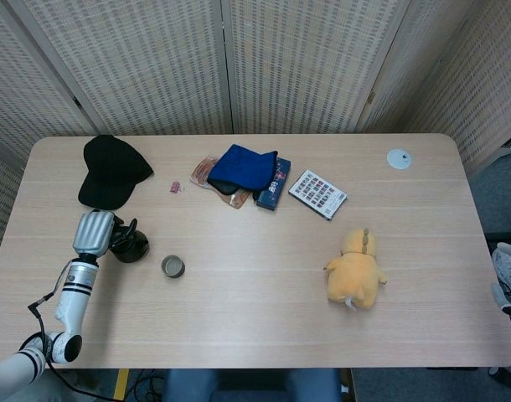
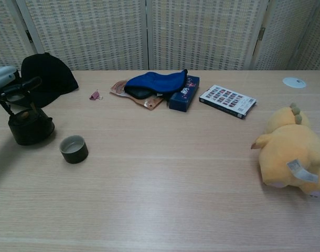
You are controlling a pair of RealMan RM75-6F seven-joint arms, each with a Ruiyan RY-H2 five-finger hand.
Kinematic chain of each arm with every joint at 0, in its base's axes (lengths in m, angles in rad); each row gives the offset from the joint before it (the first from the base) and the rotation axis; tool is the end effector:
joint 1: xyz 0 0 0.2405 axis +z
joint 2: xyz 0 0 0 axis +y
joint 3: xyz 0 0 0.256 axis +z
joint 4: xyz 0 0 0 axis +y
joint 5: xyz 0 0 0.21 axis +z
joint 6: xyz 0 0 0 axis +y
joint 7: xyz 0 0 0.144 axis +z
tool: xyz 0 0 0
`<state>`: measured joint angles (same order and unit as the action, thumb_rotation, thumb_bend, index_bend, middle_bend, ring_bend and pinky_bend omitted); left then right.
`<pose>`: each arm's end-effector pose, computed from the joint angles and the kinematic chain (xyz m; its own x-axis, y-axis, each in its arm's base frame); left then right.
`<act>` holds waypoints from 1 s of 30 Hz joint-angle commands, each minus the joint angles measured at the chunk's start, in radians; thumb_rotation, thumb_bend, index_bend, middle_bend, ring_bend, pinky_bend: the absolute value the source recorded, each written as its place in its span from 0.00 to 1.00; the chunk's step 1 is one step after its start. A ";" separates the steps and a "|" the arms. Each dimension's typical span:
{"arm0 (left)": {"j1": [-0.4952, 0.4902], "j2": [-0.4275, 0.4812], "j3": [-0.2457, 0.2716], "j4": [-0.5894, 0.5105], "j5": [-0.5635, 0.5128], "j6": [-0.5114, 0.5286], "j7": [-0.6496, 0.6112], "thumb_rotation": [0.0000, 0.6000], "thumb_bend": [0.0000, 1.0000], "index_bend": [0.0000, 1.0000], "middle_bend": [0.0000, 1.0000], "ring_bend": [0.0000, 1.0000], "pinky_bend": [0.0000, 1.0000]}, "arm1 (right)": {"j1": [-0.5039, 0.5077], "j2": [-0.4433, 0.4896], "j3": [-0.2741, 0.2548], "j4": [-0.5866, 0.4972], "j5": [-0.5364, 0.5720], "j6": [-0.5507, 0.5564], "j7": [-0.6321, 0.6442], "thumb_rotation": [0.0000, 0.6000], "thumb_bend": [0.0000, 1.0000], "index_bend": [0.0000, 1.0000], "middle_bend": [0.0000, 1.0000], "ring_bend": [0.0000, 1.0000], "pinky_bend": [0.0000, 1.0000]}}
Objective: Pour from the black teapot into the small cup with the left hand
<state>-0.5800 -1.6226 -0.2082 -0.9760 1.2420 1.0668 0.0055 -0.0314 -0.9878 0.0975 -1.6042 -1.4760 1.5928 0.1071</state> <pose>-0.2775 0.3729 0.0381 0.4215 0.0605 0.9048 0.9053 -0.0862 -0.4159 -0.3301 -0.1525 0.2246 0.4298 0.1147 0.8956 -0.9017 0.1061 0.4191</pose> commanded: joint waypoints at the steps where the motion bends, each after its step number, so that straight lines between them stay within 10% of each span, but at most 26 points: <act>1: -0.002 -0.006 0.003 0.011 0.000 -0.006 0.002 0.00 0.34 0.99 1.00 0.89 0.42 | 0.000 0.000 0.000 0.001 0.001 0.000 0.001 1.00 0.30 0.25 0.28 0.19 0.16; 15: -0.002 -0.018 0.009 0.028 -0.009 -0.028 0.028 0.00 0.33 0.94 1.00 0.85 0.41 | 0.000 -0.003 0.001 0.008 0.004 -0.003 0.007 1.00 0.30 0.25 0.28 0.19 0.16; 30: 0.008 -0.002 0.002 0.003 -0.010 -0.009 0.034 0.00 0.29 0.70 0.71 0.60 0.41 | 0.000 -0.005 0.003 0.009 0.003 -0.001 0.010 1.00 0.30 0.25 0.28 0.19 0.16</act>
<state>-0.5720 -1.6247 -0.2057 -0.9731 1.2322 1.0575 0.0403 -0.0310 -0.9925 0.1000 -1.5955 -1.4735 1.5920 0.1167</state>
